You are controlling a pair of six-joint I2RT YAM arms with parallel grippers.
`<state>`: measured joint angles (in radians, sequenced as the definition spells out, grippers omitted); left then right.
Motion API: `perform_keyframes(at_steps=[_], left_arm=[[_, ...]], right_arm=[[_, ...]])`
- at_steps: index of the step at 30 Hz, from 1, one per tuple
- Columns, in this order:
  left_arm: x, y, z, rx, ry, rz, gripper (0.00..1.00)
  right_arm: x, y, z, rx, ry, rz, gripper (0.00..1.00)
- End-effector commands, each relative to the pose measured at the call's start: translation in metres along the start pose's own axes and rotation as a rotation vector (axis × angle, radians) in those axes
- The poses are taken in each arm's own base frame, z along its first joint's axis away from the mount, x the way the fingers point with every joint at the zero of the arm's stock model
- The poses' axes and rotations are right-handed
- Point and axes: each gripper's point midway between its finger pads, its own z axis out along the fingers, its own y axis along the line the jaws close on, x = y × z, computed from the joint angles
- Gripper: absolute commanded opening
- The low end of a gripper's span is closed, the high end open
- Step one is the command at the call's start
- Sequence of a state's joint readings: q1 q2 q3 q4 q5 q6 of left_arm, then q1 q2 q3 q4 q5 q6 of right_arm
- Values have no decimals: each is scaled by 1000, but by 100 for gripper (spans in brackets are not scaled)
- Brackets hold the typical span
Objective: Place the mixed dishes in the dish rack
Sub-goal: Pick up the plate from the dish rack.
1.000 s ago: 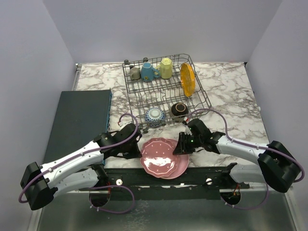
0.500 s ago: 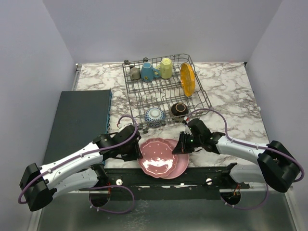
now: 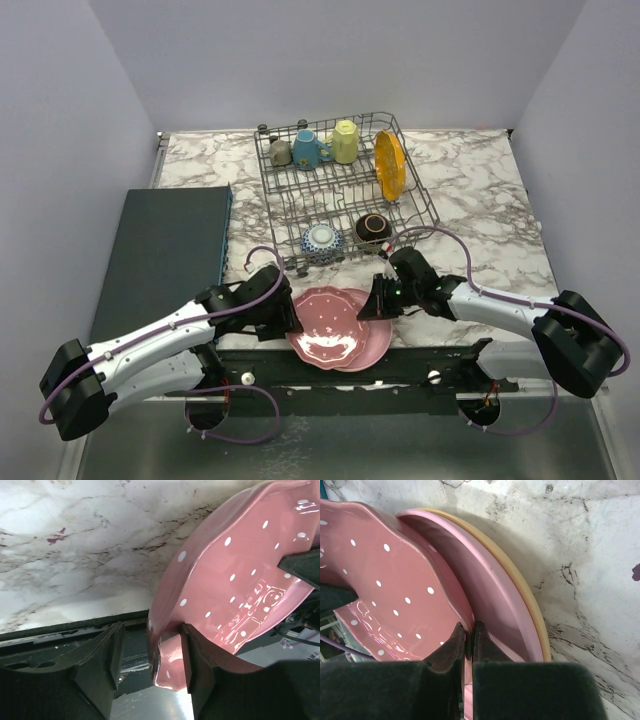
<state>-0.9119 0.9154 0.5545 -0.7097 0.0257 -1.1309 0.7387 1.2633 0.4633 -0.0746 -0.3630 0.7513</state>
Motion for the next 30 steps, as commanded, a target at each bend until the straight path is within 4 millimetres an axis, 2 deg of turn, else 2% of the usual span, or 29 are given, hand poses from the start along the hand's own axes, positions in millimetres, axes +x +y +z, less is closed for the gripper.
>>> perform_keyframes(at_steps=[1,7,19,30], left_arm=[[6,-19,2,114,26,-38,54],[8,-22,2,154,28,-52,51],[10,-30,2,253,26,-87,37],[1,-43,-13,345,-34,-79,6]], right_arm=[[12,-14,4,42,30,-1,0],[13,-13,5,35,34,-1,0],[17,-14,7,25,45,2,0],[17,-12,6,8,38,5,0]])
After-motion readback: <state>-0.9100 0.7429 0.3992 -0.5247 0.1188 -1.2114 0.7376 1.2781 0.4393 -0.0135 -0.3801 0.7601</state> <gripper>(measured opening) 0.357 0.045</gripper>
